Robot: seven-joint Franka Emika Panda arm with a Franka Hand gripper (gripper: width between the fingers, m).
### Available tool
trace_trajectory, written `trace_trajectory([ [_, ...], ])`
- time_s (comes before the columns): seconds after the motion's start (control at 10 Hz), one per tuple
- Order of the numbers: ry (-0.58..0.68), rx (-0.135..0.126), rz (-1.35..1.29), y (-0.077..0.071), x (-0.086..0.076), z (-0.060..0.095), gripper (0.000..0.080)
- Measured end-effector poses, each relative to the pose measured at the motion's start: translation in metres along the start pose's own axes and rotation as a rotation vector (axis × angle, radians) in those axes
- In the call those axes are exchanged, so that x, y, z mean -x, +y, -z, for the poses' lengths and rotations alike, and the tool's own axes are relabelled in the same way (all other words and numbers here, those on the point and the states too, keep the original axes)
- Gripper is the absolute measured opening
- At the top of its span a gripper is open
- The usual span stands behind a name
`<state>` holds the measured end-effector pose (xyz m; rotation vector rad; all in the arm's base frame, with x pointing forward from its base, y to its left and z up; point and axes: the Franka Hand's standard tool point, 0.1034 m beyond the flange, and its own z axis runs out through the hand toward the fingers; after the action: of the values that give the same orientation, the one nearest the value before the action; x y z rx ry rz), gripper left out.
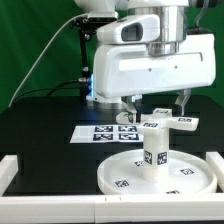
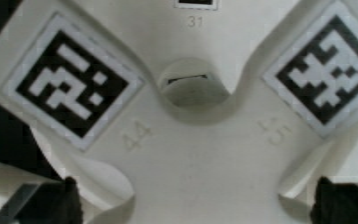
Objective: Assemble round table
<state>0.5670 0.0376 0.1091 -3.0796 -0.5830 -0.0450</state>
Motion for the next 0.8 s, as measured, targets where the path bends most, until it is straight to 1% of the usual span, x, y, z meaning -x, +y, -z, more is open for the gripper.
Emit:
trace_trajectory([
  [0.3,-0.001,0.001,-0.017,0.002,0.001,-0.0008,0.0649],
  [0.4,-0.002,0.001,-0.018,0.0021,0.0011,-0.0008,0.0522],
  [0.5,-0.003,-0.001,-0.047,0.0017,0.0015,-0.0008,0.0522],
  [0.6,-0.004,-0.002,-0.133,0.0015,0.0016,-0.0006,0.0419],
  [0.8,-0.004,-0.002,-0.276,0.0014,0.0017,-0.0007,0.0419],
])
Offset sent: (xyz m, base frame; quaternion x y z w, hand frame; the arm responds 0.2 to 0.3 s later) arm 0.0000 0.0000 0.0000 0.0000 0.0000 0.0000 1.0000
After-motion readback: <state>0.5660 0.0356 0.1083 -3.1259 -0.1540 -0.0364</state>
